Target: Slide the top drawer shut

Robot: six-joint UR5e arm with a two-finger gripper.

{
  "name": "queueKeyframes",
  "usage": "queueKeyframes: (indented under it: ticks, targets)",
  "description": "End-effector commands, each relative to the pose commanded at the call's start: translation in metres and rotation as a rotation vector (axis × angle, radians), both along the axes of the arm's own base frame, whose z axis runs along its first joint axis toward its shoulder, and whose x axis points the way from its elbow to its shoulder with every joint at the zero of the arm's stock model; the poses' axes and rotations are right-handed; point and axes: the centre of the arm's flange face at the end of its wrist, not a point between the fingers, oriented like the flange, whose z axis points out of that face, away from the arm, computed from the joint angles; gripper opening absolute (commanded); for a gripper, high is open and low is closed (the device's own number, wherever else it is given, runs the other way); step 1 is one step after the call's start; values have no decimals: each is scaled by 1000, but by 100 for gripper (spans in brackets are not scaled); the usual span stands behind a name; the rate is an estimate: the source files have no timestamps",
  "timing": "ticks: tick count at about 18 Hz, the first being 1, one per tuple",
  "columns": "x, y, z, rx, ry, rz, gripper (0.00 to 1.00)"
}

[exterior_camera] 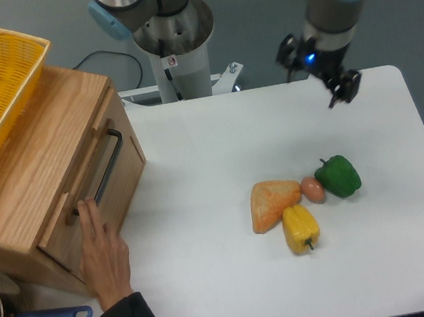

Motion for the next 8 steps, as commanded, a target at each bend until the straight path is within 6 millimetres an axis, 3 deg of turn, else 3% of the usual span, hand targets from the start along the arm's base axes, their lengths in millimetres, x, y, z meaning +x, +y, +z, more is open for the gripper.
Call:
queueKeyframes:
  ticks: [2, 8]
  targets:
    - [-1, -13, 7, 2, 11, -29, 100]
    - [2, -21, 8, 9, 7, -19, 100]
